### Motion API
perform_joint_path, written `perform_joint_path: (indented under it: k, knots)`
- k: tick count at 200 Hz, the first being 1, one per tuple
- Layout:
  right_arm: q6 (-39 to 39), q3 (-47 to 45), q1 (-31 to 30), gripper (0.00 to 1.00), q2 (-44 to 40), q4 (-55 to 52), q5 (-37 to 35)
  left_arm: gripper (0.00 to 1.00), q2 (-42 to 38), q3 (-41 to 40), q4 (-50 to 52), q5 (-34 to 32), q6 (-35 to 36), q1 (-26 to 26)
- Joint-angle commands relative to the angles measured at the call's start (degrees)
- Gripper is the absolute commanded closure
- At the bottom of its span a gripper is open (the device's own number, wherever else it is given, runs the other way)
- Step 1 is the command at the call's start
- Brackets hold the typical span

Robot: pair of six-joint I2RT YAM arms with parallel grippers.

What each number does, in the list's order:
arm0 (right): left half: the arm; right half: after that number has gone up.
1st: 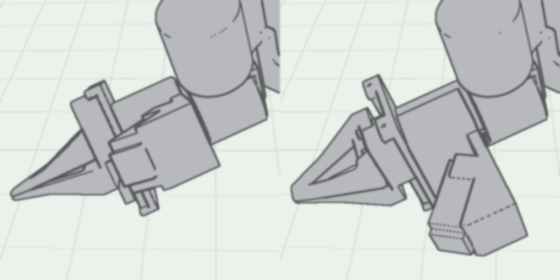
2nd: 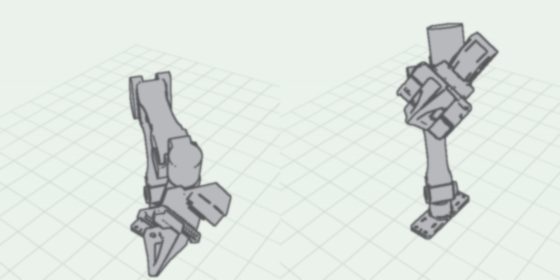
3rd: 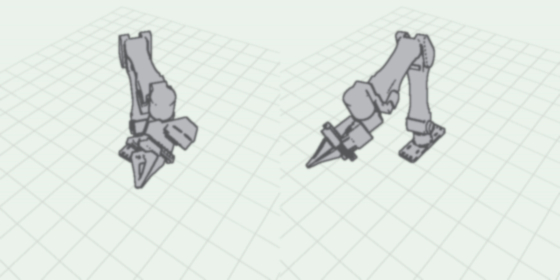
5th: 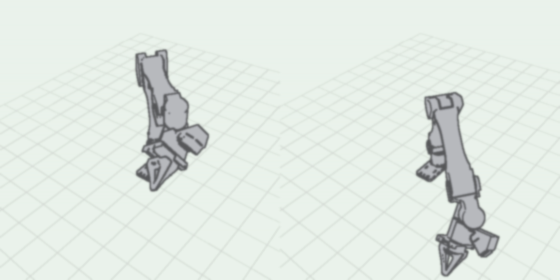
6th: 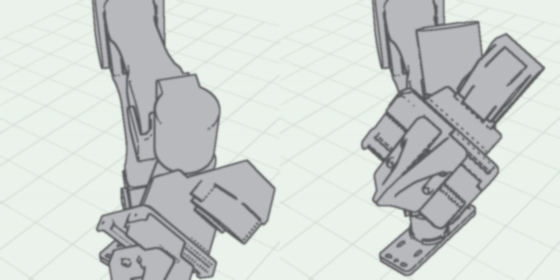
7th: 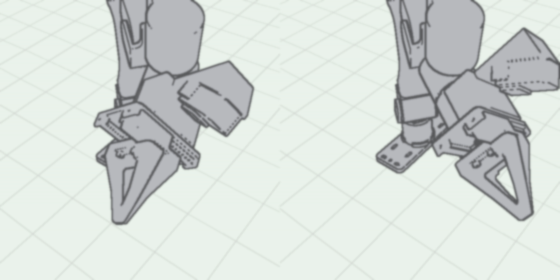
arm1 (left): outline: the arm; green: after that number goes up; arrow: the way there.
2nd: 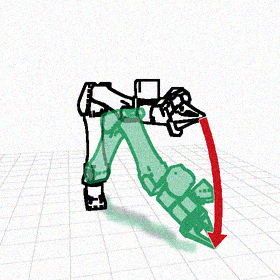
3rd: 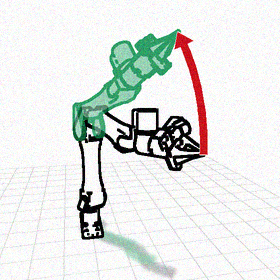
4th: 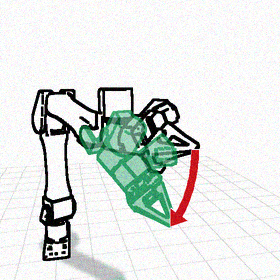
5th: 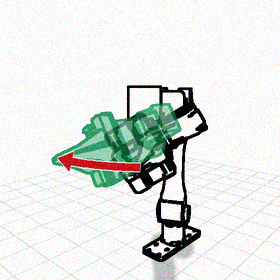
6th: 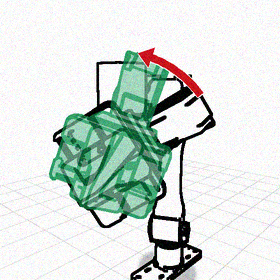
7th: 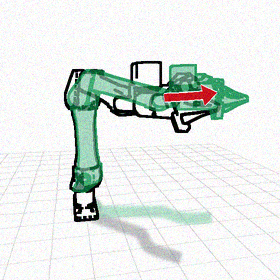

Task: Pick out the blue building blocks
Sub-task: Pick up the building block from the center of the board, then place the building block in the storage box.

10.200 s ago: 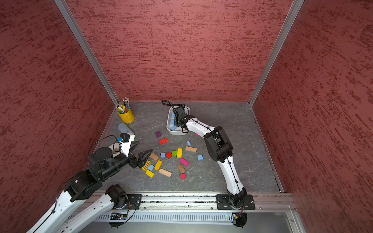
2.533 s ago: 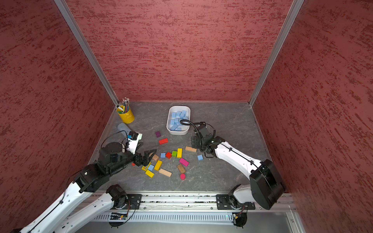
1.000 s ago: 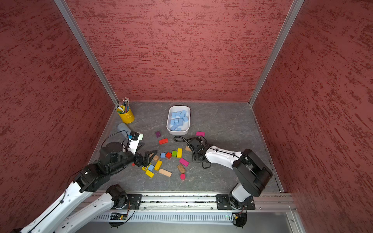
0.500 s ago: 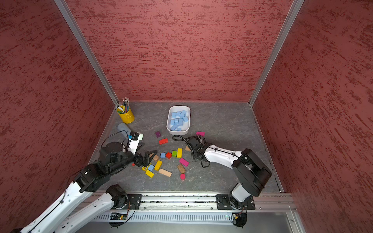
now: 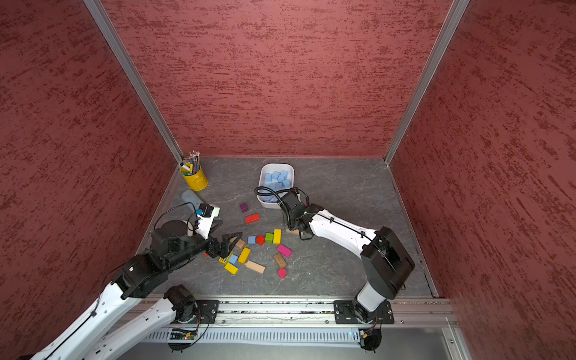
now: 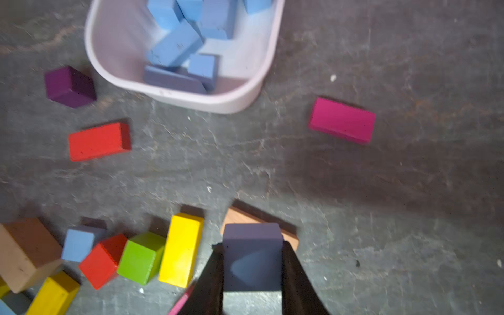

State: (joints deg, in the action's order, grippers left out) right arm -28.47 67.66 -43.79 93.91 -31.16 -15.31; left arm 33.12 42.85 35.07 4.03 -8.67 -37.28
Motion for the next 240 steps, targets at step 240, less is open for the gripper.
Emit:
perform_joint_path:
  k: [240]
  knots:
    - [10.8, 35.8, 7.2, 0.70, 31.7, -5.2, 1.1, 0.00, -1.3, 0.5, -0.6, -0.9, 0.2, 0.1]
